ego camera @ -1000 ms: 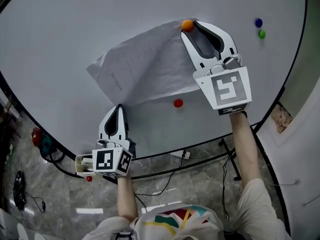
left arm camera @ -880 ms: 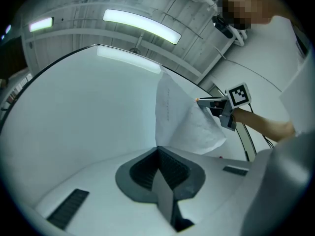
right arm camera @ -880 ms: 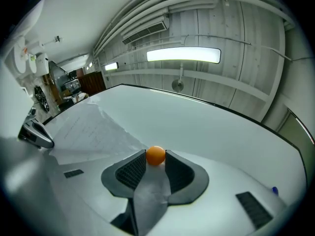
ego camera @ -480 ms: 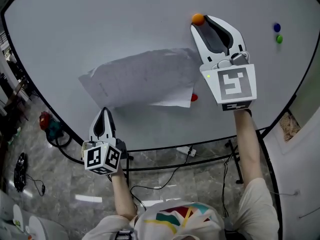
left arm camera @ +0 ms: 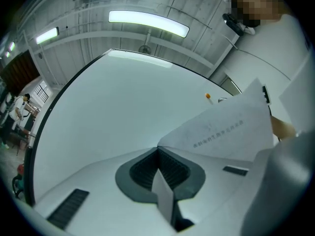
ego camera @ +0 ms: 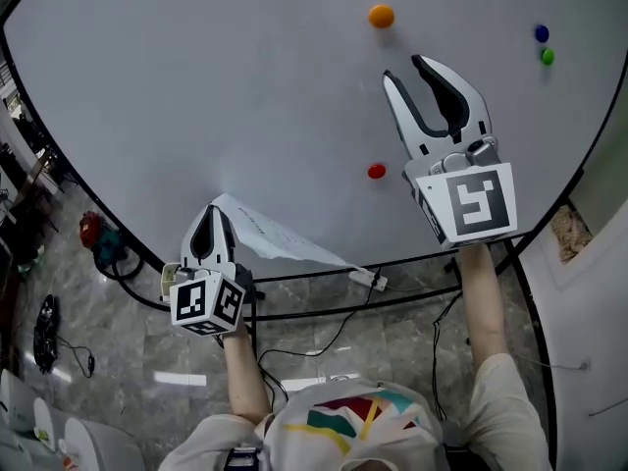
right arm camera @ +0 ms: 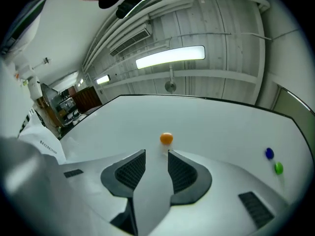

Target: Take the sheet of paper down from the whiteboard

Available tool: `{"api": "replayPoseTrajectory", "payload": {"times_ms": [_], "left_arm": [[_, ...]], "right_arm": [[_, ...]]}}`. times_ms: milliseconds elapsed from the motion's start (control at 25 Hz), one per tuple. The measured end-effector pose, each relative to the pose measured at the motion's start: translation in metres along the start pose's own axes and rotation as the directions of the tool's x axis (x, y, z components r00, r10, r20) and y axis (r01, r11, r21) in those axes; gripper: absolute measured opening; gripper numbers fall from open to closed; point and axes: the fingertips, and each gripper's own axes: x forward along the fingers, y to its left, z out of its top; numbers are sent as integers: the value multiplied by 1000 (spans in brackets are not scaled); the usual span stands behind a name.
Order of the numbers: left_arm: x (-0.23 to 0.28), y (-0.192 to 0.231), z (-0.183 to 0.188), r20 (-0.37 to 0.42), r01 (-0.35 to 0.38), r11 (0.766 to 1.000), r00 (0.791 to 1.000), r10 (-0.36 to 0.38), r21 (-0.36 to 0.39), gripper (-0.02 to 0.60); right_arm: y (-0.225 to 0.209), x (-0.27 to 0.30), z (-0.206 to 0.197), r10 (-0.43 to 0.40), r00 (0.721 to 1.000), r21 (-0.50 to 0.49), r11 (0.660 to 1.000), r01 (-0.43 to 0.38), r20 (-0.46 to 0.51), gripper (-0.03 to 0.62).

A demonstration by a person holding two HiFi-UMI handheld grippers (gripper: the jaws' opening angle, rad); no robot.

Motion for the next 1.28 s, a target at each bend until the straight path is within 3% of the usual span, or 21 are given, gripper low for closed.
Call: {"api": "replayPoseTrajectory", "payload": {"times_ms": [240, 520, 1280], "left_arm": [[-1, -37, -20, -40, 81, 997, 996, -82, -5, 46], [0, -70, -37, -84, 163, 987, 983, -163, -10, 46], [13, -83, -26, -54, 212, 977, 976, -211, 5, 46]], "right_arm": [[20, -67, -63, -60, 988, 127, 989, 78, -139, 133], [47, -113, -132, -59, 940, 241, 959, 146, -335, 133], [64, -104, -132, -40, 938, 220, 968, 122, -345, 132]]}}
